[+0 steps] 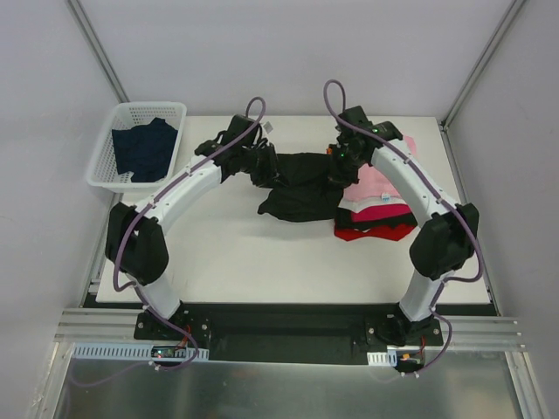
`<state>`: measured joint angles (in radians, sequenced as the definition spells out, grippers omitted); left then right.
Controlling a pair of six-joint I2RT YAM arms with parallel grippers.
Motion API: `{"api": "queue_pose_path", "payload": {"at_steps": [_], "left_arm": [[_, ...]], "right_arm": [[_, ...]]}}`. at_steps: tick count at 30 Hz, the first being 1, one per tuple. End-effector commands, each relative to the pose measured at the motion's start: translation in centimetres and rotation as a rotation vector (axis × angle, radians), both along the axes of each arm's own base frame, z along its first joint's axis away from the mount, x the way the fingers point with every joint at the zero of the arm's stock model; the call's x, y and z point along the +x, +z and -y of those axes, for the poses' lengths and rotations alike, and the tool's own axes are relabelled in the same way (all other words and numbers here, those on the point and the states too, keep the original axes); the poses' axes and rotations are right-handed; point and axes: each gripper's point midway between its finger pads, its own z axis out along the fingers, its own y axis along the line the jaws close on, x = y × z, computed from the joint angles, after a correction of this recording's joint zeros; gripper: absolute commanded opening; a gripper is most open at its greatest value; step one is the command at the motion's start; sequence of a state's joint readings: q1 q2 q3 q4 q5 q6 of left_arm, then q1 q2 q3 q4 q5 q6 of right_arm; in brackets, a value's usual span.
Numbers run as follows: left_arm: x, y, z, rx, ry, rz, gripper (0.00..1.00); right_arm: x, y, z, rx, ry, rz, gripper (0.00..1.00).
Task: Fold and stack the t-shirts
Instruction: Put the neatly folded tshirt into the corner of the board with the right arm
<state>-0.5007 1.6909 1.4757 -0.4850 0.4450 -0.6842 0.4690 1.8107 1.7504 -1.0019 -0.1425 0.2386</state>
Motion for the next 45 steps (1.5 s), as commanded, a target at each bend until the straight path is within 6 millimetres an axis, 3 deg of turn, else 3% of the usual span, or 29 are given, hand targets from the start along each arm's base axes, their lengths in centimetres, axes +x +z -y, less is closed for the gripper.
{"api": "queue_pose_path", "payload": {"at_steps": [1,10,19,31,39,45], "left_arm": [[0.0,3.0,2.5,-0.053,-0.064,0.036,0.06],[-0.1,4.5,6.8,-0.096,-0.17,0.073,0.06],[0.3,4.5,11.2,-0.118,-0.248,0.098,0.06],[3.8,2.9,14.5,-0.121,-0.277,0.148,0.09],[6.3,2.7,16.2,-0.132,-0.278,0.207,0.11],[7.0,1.6,16.3,-0.111,-0.275,0.218,0.12]], "right_arm": [[0.3,4.1,4.7,-0.032,-0.071,0.103,0.01],[0.3,6.8,10.6,-0.069,-0.168,0.165,0.01],[-0.1,7.1,15.3,-0.114,-0.25,0.177,0.01],[-0.1,7.4,20.3,-0.127,-0.374,0.182,0.01],[2.0,8.3,23.8,-0.152,-0.432,0.247,0.01],[3.7,8.9,26.4,-0.136,-0.504,0.265,0.01]]}}
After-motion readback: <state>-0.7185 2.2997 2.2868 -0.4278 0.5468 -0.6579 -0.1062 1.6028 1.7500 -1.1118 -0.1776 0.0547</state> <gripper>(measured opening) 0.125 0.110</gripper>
